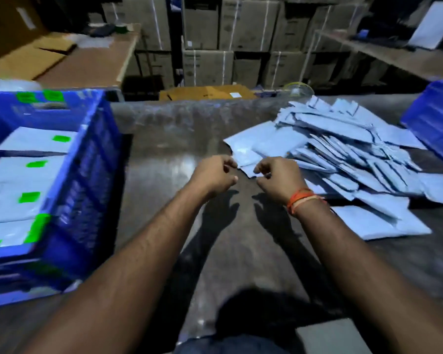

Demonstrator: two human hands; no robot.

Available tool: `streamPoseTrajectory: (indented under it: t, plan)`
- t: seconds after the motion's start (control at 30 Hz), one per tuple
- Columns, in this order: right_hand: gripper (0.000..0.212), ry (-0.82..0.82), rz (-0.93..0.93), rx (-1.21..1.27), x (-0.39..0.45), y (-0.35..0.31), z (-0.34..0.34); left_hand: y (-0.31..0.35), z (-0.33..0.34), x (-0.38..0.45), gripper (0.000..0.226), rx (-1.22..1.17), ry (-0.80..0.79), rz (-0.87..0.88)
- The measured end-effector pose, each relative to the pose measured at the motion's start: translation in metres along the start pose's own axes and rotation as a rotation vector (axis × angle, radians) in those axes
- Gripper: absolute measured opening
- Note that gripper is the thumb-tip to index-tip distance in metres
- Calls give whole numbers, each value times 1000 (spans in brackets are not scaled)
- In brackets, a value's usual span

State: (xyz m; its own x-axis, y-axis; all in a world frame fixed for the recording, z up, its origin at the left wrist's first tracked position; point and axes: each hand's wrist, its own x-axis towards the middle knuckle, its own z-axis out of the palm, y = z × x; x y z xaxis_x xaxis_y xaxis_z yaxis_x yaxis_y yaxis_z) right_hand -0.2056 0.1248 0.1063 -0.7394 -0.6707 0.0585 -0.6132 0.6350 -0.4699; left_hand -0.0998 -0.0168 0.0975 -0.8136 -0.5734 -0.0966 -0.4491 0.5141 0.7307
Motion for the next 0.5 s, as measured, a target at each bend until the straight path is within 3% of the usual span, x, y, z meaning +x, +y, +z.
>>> streamPoseTrajectory:
  t: [0.23,0.37,0.5]
  plan:
    - [36,-67,166,-353,-40,118,0,7,146,16,23,-133,-216,-85]
    - [45,-119,321,-447,-54,142,5,23,167,21,25,-105,-240,-69]
    - [68,-210,398,-432,-56,158,14,34,166,15,21,-23,-203,-42]
